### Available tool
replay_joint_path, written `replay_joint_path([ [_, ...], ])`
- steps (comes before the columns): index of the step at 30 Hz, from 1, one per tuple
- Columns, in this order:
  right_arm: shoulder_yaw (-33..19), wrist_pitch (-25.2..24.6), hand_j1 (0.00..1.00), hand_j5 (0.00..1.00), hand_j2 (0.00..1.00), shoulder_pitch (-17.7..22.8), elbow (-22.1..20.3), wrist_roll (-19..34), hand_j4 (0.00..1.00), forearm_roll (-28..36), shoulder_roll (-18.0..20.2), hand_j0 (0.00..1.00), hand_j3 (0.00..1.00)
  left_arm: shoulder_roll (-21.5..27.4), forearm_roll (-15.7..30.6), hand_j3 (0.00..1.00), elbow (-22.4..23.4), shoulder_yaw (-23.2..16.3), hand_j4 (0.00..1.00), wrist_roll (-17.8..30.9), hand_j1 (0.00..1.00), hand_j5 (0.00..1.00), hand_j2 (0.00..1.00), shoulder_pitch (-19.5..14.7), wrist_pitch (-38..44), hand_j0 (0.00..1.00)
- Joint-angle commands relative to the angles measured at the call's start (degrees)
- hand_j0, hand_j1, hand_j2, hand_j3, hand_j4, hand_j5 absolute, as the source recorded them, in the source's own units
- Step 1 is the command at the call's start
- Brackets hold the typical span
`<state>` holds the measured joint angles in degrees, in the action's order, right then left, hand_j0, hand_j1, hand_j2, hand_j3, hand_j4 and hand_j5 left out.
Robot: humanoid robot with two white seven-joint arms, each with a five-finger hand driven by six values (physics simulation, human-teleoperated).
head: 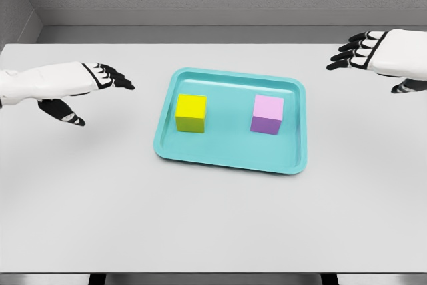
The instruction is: Push two cubes
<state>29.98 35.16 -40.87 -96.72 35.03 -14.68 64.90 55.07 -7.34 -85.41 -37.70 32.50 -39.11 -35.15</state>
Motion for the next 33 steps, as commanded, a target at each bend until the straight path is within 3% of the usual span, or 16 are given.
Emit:
replay_joint_path([
  [1,-0.01,-0.16,1.00,1.00,1.00,0.00,-0.75,-0.03,1.00,0.35,-0.03,1.00,1.00,0.04,0.31,1.00,-0.02,-0.01,1.00,0.46,1.00,1.00,1.00,0.00,0.15,1.00],
  [3,-0.01,-0.16,1.00,1.00,1.00,-0.09,-0.75,-0.03,1.00,0.35,0.14,1.00,1.00,-0.14,-0.48,1.00,-0.02,-0.01,1.00,0.55,1.00,1.00,1.00,-0.09,0.15,1.00],
  [5,-0.10,-0.16,1.00,1.00,1.00,-0.62,-0.49,-0.03,1.00,1.67,0.84,1.00,1.00,-3.56,-4.96,0.86,0.60,-0.27,0.86,0.55,0.86,0.86,0.86,-1.76,0.15,0.86],
  [6,1.04,-0.16,0.73,0.73,0.73,-0.09,-0.49,-0.03,0.73,2.02,1.37,0.73,0.73,-4.27,-6.11,0.67,0.95,-0.62,0.67,0.46,0.67,0.67,0.67,-2.90,0.15,0.67],
  [7,5.87,-0.16,0.28,0.28,0.28,-0.79,-0.66,-0.03,0.28,1.59,0.76,0.28,0.28,-4.36,-5.58,0.57,2.35,-2.29,0.57,0.11,0.57,0.57,0.57,-4.30,0.15,0.57],
  [8,7.64,-0.16,0.08,0.08,0.08,-0.88,-0.66,-0.03,0.08,1.23,0.67,0.08,0.08,-5.67,-5.49,0.58,5.95,-3.87,0.58,-0.07,0.58,0.58,0.58,-5.97,0.15,0.58],
  [9,8.34,-0.16,0.00,0.00,0.00,-0.79,-0.49,-0.03,0.00,-0.69,0.76,0.00,0.00,-8.31,-6.10,0.58,7.54,-6.85,0.58,0.37,0.58,0.58,0.58,-6.59,0.15,0.58],
  [12,11.50,-0.16,0.00,0.00,0.00,-1.14,-0.13,-0.03,0.00,-11.42,-3.63,0.00,0.00,-11.21,-6.19,0.58,8.51,-10.64,0.58,0.37,0.58,0.58,0.58,-8.26,0.15,0.58],
  [14,15.37,-0.16,0.00,0.00,0.00,-3.34,0.39,-0.03,0.00,-14.59,-5.66,0.00,0.00,-11.21,-6.19,0.57,9.04,-10.82,0.57,0.37,0.57,0.57,0.57,-8.70,0.15,0.57],
  [18,21.43,-0.16,0.00,0.00,0.00,-6.59,1.27,-0.03,0.00,-17.05,-9.97,0.00,0.00,-12.18,-8.21,0.55,8.86,-11.52,0.55,0.55,0.55,0.55,0.55,-8.70,0.15,0.55],
  [21,22.58,-0.16,0.00,0.00,0.00,-7.12,3.03,-0.03,0.00,-17.66,-12.69,0.00,0.00,-14.20,-9.71,0.41,9.30,-11.52,0.41,2.50,0.41,0.41,0.41,-9.76,0.15,0.41],
  [23,23.81,-0.16,0.00,0.00,0.00,-8.35,9.00,-0.03,0.00,-17.75,-15.85,0.00,0.00,-15.08,-10.15,0.40,9.39,-11.52,0.40,2.50,0.40,0.40,0.40,-9.76,0.15,0.40],
  [33,26.18,-0.16,0.00,0.00,0.00,-11.60,15.33,-0.03,0.00,-18.45,-19.46,0.00,0.00,-17.71,-14.10,0.40,9.39,-11.52,0.40,2.50,0.40,0.40,0.40,-10.11,0.15,0.40],
])
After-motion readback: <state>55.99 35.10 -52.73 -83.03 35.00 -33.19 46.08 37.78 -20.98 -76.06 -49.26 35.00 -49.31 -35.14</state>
